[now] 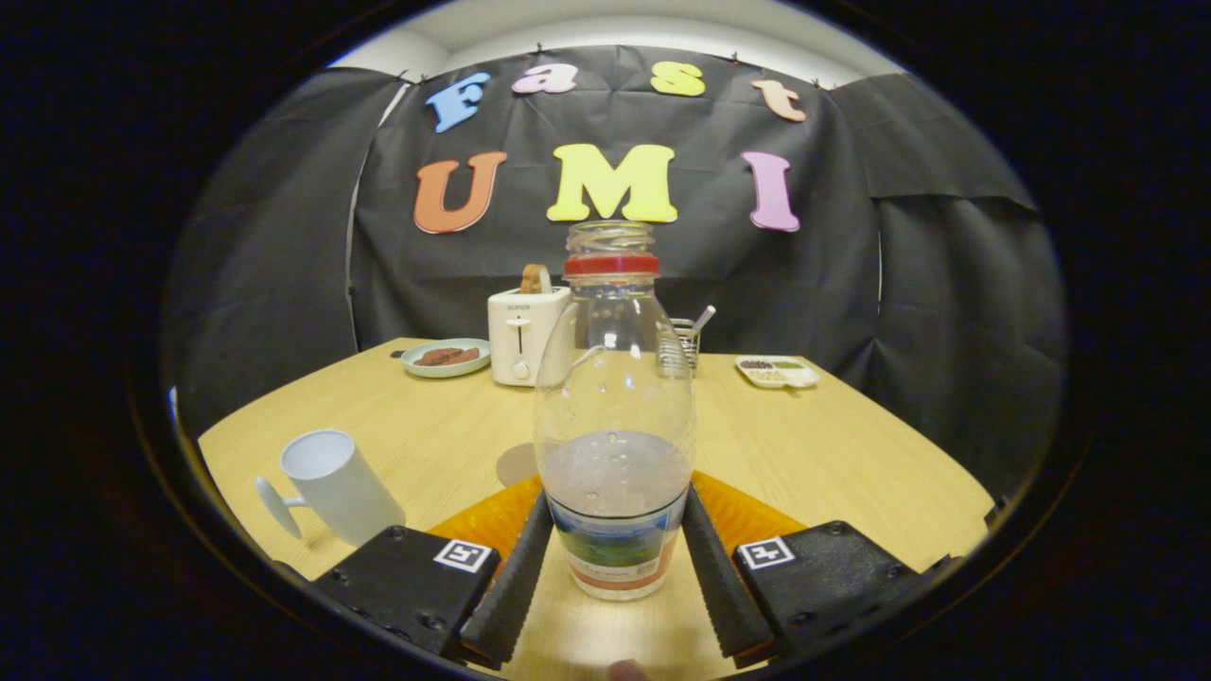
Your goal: Take the bottle from table, then pour the juice into the cup, finally place the bottle on the coaster
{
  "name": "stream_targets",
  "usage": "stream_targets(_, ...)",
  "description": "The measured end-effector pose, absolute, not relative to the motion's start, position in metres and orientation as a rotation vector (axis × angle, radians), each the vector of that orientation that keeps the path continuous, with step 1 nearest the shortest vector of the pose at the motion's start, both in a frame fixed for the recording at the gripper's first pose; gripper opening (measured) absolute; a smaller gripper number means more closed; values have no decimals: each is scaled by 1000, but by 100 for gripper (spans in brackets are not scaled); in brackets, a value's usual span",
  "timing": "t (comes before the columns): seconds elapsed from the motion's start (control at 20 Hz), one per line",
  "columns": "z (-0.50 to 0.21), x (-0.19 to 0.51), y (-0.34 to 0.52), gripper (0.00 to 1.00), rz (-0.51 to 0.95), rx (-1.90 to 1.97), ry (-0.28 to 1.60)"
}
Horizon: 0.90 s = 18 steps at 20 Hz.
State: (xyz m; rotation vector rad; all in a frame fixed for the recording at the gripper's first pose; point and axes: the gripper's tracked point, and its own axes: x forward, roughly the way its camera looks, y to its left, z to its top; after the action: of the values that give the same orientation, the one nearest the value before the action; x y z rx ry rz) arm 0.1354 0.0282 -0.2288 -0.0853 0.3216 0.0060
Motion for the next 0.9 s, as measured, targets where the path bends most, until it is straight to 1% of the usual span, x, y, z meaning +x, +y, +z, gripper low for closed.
stream_targets(0.3,-201,135,42,77,22,-476,249)
stream_targets(0.6,-210,143,67,77,22,-900,167)
stream_targets(0.9,-226,154,71,77,14,-1173,131)
